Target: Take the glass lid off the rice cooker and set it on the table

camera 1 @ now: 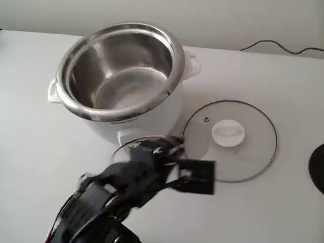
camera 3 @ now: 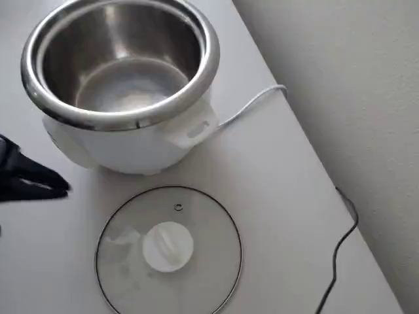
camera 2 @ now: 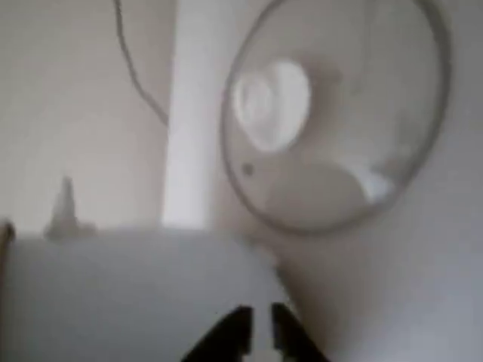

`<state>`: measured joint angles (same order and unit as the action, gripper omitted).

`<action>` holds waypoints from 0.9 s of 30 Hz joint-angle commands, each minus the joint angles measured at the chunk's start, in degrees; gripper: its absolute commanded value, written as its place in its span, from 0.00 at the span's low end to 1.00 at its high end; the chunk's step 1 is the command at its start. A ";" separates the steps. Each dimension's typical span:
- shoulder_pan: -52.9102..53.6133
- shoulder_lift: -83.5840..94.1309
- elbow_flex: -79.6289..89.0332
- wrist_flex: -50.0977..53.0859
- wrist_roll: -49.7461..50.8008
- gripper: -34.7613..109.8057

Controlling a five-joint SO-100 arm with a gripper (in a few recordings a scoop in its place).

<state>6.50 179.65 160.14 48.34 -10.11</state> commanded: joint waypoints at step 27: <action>-10.55 8.88 12.74 14.94 9.84 0.24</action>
<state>-4.31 187.82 173.06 62.93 -0.97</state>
